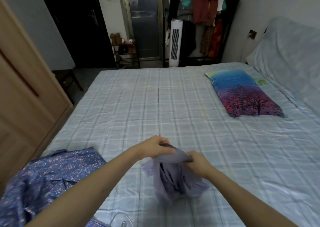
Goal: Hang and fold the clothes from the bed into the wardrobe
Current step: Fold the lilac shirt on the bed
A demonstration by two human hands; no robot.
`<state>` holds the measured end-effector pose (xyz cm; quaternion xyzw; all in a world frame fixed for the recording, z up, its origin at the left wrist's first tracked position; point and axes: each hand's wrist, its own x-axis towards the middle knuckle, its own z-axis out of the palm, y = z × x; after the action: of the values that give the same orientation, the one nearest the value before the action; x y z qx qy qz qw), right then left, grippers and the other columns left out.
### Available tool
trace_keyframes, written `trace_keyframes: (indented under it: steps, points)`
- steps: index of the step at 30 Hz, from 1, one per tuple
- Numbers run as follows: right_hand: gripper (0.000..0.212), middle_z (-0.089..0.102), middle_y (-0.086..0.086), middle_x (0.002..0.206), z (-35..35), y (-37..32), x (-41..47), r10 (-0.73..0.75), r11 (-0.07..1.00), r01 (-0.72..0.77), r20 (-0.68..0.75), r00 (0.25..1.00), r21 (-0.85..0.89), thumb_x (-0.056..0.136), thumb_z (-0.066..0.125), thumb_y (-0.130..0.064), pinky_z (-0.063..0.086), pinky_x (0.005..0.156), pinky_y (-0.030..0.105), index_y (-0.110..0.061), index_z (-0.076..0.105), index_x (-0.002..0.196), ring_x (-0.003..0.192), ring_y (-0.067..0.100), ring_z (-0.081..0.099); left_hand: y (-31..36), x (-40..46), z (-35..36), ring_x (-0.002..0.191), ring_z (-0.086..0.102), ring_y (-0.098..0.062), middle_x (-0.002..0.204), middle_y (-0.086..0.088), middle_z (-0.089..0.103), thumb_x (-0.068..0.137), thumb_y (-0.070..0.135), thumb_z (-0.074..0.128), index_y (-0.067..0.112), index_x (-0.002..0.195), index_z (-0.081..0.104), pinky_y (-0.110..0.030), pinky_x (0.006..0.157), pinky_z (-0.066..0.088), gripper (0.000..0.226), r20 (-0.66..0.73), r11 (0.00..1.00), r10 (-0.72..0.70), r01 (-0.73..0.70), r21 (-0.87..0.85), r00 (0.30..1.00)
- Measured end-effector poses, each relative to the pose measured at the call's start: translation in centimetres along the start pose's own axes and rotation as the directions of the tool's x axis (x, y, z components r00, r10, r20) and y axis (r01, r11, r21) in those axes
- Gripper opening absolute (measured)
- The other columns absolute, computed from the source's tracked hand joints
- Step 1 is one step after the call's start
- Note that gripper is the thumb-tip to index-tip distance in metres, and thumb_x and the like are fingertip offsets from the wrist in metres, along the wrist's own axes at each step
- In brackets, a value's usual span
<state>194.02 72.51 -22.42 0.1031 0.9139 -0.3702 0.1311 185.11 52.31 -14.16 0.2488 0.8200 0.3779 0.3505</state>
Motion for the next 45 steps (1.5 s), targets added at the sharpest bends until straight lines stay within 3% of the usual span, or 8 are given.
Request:
trace_keyframes:
  steps: [4,9,15,22,29,34,39,45]
  points:
    - [0.032,0.063,-0.002,0.072,-1.9,-0.2,0.2,0.025,1.0,-0.024,-0.144,0.989,0.003,0.081,0.066,-0.01,0.036,0.058,0.017,-0.032,0.053,0.06,0.081,0.018,0.061,-2.1,-1.2,-1.2,0.085,0.069,-0.017,0.101,0.001,0.067,0.069,0.034,0.082,0.025,0.112,0.059,-0.021,0.055,0.052,0.05,0.07,0.95,-0.135,0.109,0.292,0.988]
    - [0.01,0.044,0.019,0.142,-2.4,0.4,0.8,0.151,0.985,-0.167,-0.304,0.941,-0.028,0.08,0.068,-0.02,0.038,0.102,0.055,-0.029,0.067,0.084,0.14,0.033,0.03,-3.1,-0.2,-0.7,0.074,0.071,-0.02,0.092,-0.006,0.069,0.066,0.022,0.083,0.014,0.106,0.066,-0.025,0.056,0.057,0.044,-0.129,0.951,-0.176,0.202,0.234,0.976]
    - [0.031,0.059,0.014,0.075,-3.2,-0.2,-0.1,0.466,0.842,-0.387,-0.148,0.872,0.375,0.094,0.055,-0.031,0.053,0.08,0.051,-0.002,0.061,0.086,0.079,0.035,0.059,-3.5,0.6,-0.7,0.069,0.063,-0.013,0.076,0.004,0.063,0.068,0.017,0.082,0.017,0.079,0.064,-0.024,0.058,0.051,0.021,-0.326,0.972,0.038,0.041,0.232,0.945]
    - [0.027,0.054,0.014,0.072,-2.2,-0.1,0.4,0.458,0.708,-0.228,-0.188,0.869,0.669,0.085,0.069,-0.018,0.053,0.064,0.062,-0.014,0.045,0.071,0.069,0.027,0.057,-5.5,0.8,-0.1,0.071,0.058,-0.015,0.075,0.0,0.063,0.073,-0.01,0.06,0.014,0.08,0.062,-0.026,0.061,0.048,0.025,-0.543,0.998,0.046,-0.066,-0.018,0.839]
    - [0.039,0.06,0.016,0.107,-6.7,-5.0,1.3,0.306,0.457,0.025,-0.183,0.934,0.889,0.086,0.053,0.012,0.054,0.068,0.04,-0.007,0.048,0.12,0.087,0.029,0.061,-2.9,-0.3,-2.5,0.085,0.062,0.003,0.096,0.01,0.066,0.082,-0.002,0.063,0.019,0.109,0.059,-0.011,0.067,0.047,0.035,-0.716,0.975,0.181,-0.221,0.04,0.674]
    - [0.012,0.068,0.017,0.095,-8.4,-6.6,1.3,0.326,0.369,-0.031,-0.098,0.94,0.929,0.089,0.062,0.003,0.056,0.065,0.031,0.003,0.063,0.101,0.081,0.026,0.066,-2.7,0.6,-4.0,0.063,0.061,-0.014,0.06,0.011,0.061,0.085,0.023,0.07,0.016,0.076,0.064,-0.042,0.07,0.059,0.013,-0.776,0.945,-0.163,-0.13,-0.301,0.61]
    - [0.015,0.067,0.015,0.09,-5.8,-3.6,1.5,0.099,0.965,0.009,-0.398,0.912,0.263,0.099,0.045,-0.01,0.047,0.072,0.037,-0.007,0.059,0.102,0.087,0.036,0.063,-4.5,0.8,-1.0,0.07,0.048,-0.018,0.075,-0.001,0.051,0.1,0.026,0.046,0.014,0.084,0.046,-0.034,0.065,0.041,0.021,-0.581,0.973,-0.114,-0.026,-0.228,0.806]
    - [0.031,0.066,0.017,0.09,-2.9,0.8,-0.1,0.202,0.979,-0.175,-0.337,0.92,0.109,0.101,0.041,-0.037,0.047,0.075,0.038,-0.01,0.054,0.092,0.088,0.038,0.063,-6.8,-1.2,1.0,0.064,0.043,-0.005,0.067,0.009,0.048,0.099,0.033,0.051,0.014,0.079,0.044,-0.021,0.063,0.038,0.028,-0.382,0.995,0.068,-0.09,-0.039,0.922]
